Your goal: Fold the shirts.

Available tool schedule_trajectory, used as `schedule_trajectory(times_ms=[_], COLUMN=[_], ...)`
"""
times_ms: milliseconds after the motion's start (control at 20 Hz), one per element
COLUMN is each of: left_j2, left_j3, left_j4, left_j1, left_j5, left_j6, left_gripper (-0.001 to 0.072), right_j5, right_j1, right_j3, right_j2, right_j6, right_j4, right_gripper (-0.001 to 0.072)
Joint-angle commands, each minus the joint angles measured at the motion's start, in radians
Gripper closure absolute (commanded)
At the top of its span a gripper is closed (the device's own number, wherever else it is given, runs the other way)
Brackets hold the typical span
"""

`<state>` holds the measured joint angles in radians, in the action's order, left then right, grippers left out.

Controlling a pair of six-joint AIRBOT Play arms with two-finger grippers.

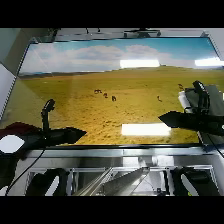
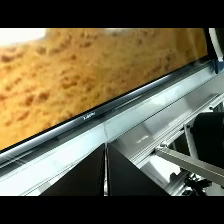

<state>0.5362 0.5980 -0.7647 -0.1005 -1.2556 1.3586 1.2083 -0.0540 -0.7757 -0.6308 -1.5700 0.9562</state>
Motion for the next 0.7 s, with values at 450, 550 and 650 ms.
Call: schedule_trajectory(times_ms=[450, 550, 650], left_j2=[0.106, 0.192, 0.273], left_j3=[0.257, 0.319, 0.341], left_j4=[-0.703, -0.902, -0.941], left_j1=[0.331, 0.528, 0.694], left_j5=[-0.117, -0.131, -0.100], left_j6=[0.253, 0.267, 0.286], left_gripper=[-0.0013, -0.0013, -0.0013], right_j5=[0.000, 0.000, 0.000], right_j1=[-0.001, -0.001, 0.000], right_j3=[0.000, 0.000, 0.000], right_j2=[0.001, 0.001, 0.001], right_j6=[0.000, 0.000, 0.000], right_j4=[0.000, 0.000, 0.000], right_gripper=[0.0694, 0.0693, 0.0693])
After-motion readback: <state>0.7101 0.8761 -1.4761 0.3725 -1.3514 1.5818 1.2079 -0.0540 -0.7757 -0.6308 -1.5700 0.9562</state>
